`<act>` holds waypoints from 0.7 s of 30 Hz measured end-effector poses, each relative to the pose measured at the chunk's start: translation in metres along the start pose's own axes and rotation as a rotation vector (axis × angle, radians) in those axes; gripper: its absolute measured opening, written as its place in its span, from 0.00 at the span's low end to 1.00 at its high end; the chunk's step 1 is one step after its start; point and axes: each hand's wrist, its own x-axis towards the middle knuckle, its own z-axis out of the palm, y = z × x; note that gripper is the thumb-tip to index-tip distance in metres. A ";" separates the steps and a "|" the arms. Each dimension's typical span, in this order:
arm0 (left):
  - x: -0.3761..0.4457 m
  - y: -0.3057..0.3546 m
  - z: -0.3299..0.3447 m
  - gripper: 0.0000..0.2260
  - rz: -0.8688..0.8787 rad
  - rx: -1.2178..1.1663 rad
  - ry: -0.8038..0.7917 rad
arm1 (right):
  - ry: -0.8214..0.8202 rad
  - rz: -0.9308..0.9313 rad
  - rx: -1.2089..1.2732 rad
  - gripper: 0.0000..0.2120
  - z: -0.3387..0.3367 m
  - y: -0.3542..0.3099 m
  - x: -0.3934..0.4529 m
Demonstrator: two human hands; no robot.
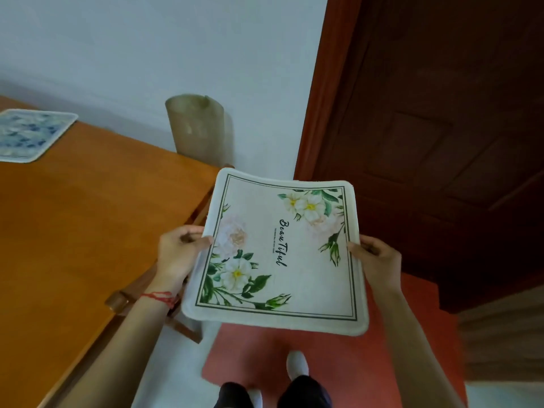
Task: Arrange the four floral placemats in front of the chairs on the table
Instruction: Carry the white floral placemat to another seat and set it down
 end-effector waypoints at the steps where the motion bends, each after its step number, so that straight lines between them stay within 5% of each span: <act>1: 0.005 0.001 0.001 0.08 -0.008 -0.015 0.024 | -0.022 0.003 0.010 0.08 0.005 -0.003 0.012; 21: 0.013 0.012 -0.015 0.04 -0.170 -0.184 0.657 | -0.706 -0.035 0.035 0.07 0.168 -0.067 0.164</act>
